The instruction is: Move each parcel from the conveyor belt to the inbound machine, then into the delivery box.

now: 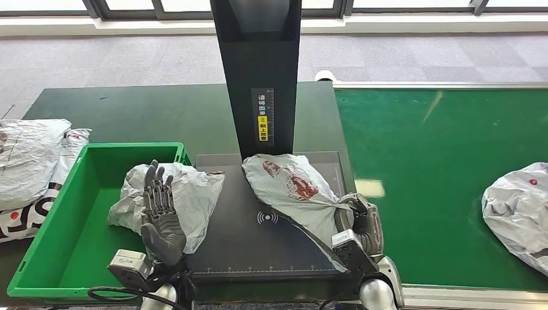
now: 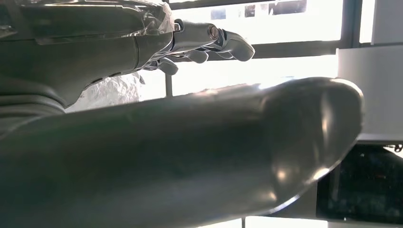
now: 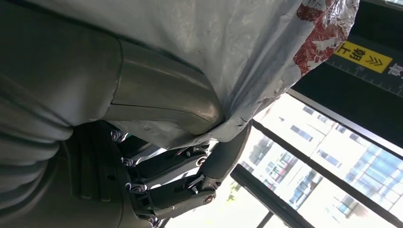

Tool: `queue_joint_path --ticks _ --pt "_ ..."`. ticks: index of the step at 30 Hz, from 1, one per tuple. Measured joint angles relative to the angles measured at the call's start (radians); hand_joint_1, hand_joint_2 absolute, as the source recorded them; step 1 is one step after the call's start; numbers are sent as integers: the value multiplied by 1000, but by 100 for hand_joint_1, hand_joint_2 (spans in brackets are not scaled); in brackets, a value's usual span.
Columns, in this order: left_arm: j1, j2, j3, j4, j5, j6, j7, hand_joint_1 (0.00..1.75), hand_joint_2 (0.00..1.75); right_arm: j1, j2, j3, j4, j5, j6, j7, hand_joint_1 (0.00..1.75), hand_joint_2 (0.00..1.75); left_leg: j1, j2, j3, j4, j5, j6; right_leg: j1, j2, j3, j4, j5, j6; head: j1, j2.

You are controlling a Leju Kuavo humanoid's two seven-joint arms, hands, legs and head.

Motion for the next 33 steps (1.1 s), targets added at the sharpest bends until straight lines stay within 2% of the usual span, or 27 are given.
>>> queue_joint_path --ticks 2,3,4,16,23,30,33 --pt "0 0 0 1 24 -10 0 0 0 -14 0 1 29 0 14 2 38 175 0 0 0 0 0 0 0 0 0 0 0 0 0 0" --pt "-1 0 -1 2 33 -22 0 0 0 -23 1 1 49 0 20 0 7 175 0 1 0 0 0 0 0 0 -1 0 0 0 0 0" --pt "-2 0 -5 3 38 -35 0 0 0 -32 1 2 68 -1 26 -5 0 175 0 1 0 0 0 0 0 0 -1 0 0 0 0 0" --pt "-9 0 -38 8 -17 -62 0 0 0 -38 3 11 101 -33 91 -36 0 175 0 1 0 0 0 0 0 1 -1 0 0 0 0 0" --pt "-17 3 -62 23 -45 -104 0 0 0 -18 3 22 76 -112 232 -70 0 175 0 1 0 0 0 0 0 1 -1 0 0 0 0 0" --pt "-21 5 -71 43 -109 -137 0 0 0 15 0 82 -5 -177 374 -80 0 175 0 2 0 0 0 0 0 1 -2 0 0 0 0 0" --pt "-27 7 -87 56 -200 -105 6 0 131 28 -8 105 -37 -197 399 -86 0 175 0 2 0 0 0 0 0 1 -1 0 0 0 0 0"
